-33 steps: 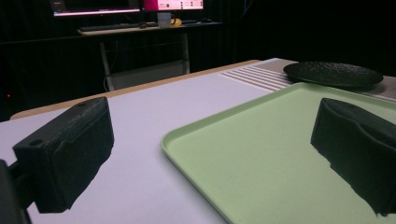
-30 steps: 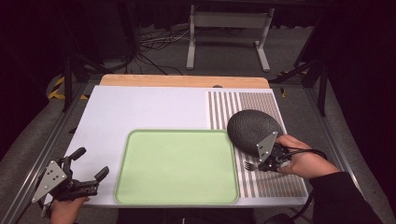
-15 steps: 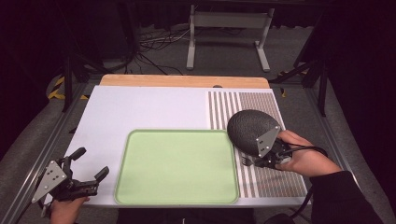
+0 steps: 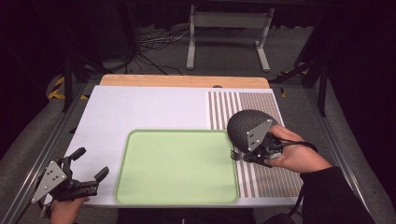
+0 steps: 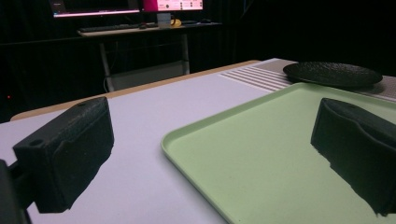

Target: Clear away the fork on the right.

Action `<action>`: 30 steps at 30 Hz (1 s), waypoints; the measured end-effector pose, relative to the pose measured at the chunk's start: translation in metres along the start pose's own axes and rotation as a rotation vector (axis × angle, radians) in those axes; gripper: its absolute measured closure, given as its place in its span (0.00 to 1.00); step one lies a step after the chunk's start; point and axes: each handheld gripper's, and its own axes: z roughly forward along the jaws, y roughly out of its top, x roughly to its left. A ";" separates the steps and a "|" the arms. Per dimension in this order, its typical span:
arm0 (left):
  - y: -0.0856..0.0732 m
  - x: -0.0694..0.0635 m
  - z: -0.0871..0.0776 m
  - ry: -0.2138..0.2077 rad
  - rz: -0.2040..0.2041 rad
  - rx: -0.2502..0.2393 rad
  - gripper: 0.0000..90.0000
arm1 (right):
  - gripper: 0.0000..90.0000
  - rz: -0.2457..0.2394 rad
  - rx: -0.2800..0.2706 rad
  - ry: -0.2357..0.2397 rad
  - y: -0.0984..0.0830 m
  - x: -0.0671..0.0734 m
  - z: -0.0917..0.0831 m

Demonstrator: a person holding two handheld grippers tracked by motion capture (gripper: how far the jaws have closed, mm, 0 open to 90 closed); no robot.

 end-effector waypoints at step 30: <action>0.000 0.000 0.000 -0.004 0.001 -0.002 0.00 | 0.96 0.392 -0.038 -0.073 0.069 0.000 0.017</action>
